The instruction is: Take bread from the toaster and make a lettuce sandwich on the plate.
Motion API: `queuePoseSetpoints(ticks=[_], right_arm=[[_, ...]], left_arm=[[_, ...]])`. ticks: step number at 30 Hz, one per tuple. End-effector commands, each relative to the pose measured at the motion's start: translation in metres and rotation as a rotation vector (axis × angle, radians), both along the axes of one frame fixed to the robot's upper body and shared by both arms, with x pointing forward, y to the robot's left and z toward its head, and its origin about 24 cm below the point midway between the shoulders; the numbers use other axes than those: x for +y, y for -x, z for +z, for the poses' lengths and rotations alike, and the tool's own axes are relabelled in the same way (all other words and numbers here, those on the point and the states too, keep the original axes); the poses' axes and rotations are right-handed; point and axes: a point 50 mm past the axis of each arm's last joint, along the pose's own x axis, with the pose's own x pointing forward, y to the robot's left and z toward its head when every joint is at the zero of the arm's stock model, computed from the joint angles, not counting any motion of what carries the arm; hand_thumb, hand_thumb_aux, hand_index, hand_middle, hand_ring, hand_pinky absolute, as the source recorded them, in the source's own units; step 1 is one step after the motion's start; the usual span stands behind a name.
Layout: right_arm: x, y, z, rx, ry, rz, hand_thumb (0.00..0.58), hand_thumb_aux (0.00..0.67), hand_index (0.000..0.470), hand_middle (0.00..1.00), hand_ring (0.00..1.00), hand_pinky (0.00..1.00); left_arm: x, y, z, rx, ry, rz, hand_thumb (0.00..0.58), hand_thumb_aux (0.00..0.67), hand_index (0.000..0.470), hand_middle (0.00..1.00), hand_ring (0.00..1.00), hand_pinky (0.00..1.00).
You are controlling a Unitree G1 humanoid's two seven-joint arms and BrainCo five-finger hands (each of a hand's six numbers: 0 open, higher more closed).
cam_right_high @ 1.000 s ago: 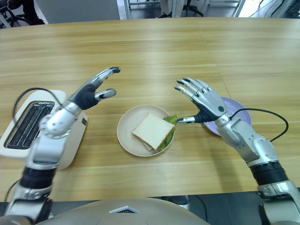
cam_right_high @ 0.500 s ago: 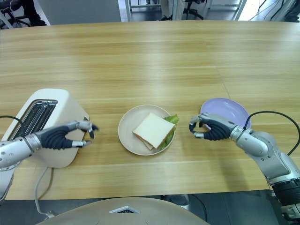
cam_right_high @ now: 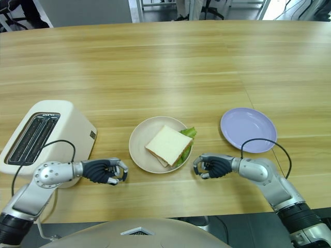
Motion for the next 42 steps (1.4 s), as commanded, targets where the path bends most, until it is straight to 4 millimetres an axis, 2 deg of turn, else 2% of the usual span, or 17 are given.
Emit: queuePoseSetpoints(ticks=[1,8,12,19,22,27,32,36,42], right_arm=[[0.005,0.000,-0.009,0.020,0.033,0.035,0.580,0.670,0.460,1.00,1.00,1.00],[0.013,-0.007,-0.025,-0.019,0.056,0.046,0.580,0.670,0.460,1.00,1.00,1.00],[0.017,-0.017,-0.034,-0.081,0.064,0.025,0.580,0.670,0.460,1.00,1.00,1.00],[0.025,-0.043,-0.052,-0.217,0.091,-0.031,0.580,0.670,0.460,1.00,1.00,1.00],[0.032,-0.060,-0.056,-0.307,0.101,-0.071,0.580,0.670,0.460,1.00,1.00,1.00],[0.050,-0.088,-0.059,-0.473,0.153,-0.090,0.580,0.670,0.460,1.00,1.00,1.00],[0.066,-0.109,-0.054,-0.645,0.203,-0.145,0.580,0.670,0.460,1.00,1.00,1.00],[0.079,-0.115,-0.053,-0.720,0.193,-0.203,0.580,0.670,0.460,1.00,1.00,1.00],[0.077,-0.115,-0.047,-0.770,0.141,-0.237,0.580,0.670,0.460,1.00,1.00,1.00]], left_arm=[[-0.009,0.002,-0.021,0.101,0.009,-0.040,0.580,0.670,0.460,1.00,1.00,1.00],[-0.026,-0.001,-0.050,0.171,0.040,-0.034,0.580,0.670,0.460,1.00,1.00,1.00],[-0.031,-0.011,-0.062,0.158,0.039,0.005,0.580,0.670,0.460,1.00,1.00,1.00],[-0.038,-0.052,-0.072,0.031,0.059,0.214,0.580,0.670,0.460,1.00,1.00,1.00],[-0.043,-0.073,-0.075,-0.016,0.085,0.317,0.580,0.670,0.460,1.00,1.00,1.00],[-0.054,-0.097,-0.082,-0.065,0.052,0.396,0.580,0.670,0.460,1.00,1.00,1.00],[-0.059,-0.119,-0.076,-0.207,0.034,0.468,0.580,0.670,0.460,1.00,1.00,1.00],[-0.061,-0.129,-0.071,-0.337,0.055,0.543,0.580,0.670,0.460,1.00,1.00,1.00],[-0.047,-0.133,-0.055,-0.570,0.109,0.650,0.580,0.670,0.460,1.00,1.00,1.00]])
